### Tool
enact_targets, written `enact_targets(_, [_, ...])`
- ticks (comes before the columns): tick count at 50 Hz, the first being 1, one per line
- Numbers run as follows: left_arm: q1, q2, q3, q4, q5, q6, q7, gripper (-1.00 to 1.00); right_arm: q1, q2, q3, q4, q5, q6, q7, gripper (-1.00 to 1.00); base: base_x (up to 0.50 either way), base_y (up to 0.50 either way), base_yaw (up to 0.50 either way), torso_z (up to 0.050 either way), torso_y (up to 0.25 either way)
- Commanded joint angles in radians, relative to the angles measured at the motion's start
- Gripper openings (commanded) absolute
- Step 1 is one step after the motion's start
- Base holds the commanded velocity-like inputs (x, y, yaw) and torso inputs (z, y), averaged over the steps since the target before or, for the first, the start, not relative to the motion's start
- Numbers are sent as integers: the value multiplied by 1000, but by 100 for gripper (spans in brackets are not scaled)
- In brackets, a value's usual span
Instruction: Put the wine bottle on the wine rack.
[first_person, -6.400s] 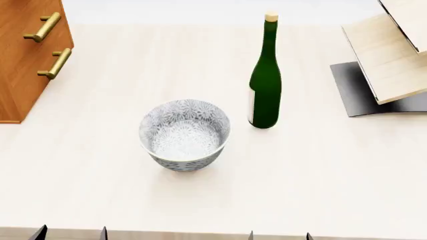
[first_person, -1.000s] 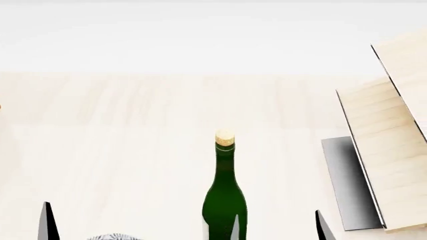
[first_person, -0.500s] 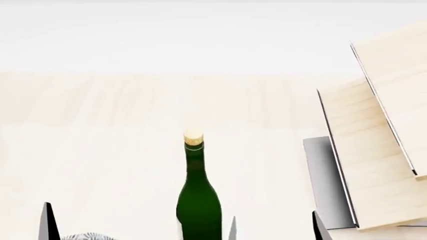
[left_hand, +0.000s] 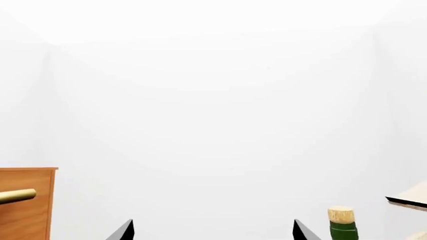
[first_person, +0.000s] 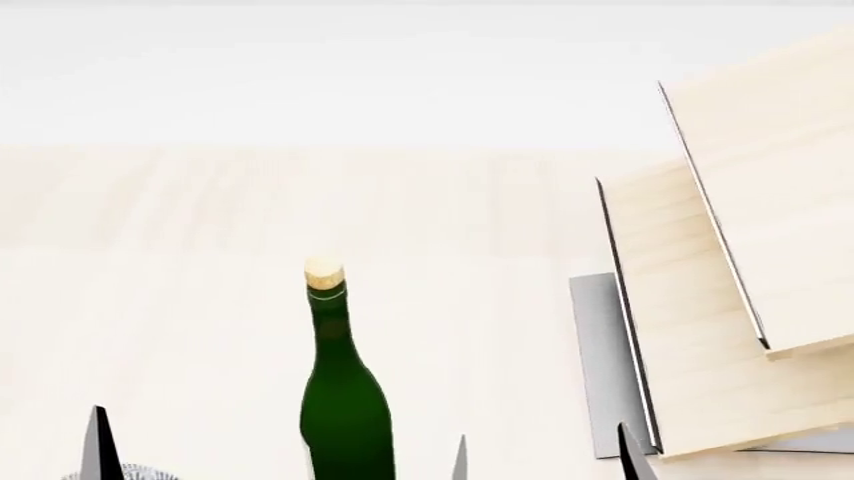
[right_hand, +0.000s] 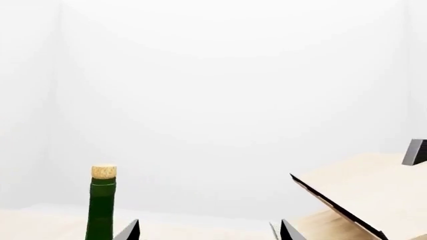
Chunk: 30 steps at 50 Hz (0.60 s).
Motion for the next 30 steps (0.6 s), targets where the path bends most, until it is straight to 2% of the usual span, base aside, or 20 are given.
enact_targets(1, [0, -4, 6, 0, 0, 1, -4, 100, 2, 4, -5, 3, 1, -2, 4, 100, 0, -117, 0, 0, 0])
enact_targets(30, [-5, -15, 15, 3, -5, -5, -15, 100, 11, 18, -14, 11, 8, -1, 18, 100, 0, -119, 0, 0, 0])
